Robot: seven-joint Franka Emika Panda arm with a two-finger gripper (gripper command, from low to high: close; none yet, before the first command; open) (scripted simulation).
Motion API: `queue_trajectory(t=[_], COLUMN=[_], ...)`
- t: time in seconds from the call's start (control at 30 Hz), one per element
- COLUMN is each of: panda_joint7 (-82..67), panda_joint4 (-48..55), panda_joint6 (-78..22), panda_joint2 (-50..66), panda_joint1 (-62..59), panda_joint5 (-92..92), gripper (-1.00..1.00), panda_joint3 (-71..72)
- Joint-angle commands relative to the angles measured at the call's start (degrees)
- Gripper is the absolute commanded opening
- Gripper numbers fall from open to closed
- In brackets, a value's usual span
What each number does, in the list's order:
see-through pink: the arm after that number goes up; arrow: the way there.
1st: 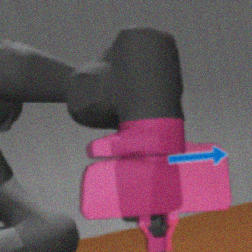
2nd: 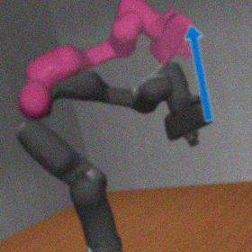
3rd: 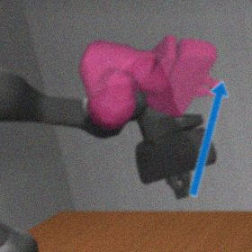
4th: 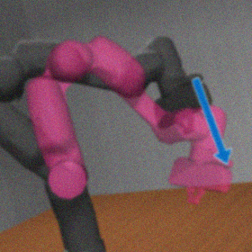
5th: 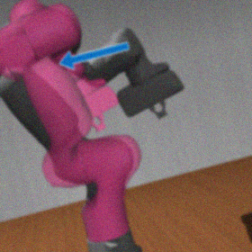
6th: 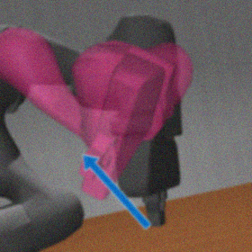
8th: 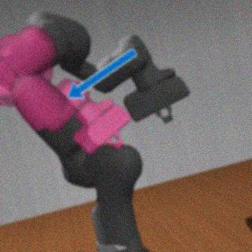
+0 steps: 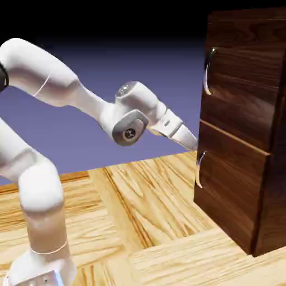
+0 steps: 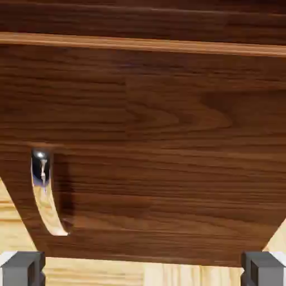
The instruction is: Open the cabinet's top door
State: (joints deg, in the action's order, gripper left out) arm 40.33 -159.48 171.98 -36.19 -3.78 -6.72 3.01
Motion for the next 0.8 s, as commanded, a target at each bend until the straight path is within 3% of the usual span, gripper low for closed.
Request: queue_trajectory(t=[0.0,0.77], panda_joint7=[-0.79,-18.90], panda_joint4=[0.56,13.53], panda_joint6=[-0.75,-18.02], panda_joint2=[-1.31,-31.45], panda_joint1=[-1.66,-39.76], panda_joint5=[-2.50,-59.82], gripper=[0.00,0.00], panda_joint3=[1.12,26.79])
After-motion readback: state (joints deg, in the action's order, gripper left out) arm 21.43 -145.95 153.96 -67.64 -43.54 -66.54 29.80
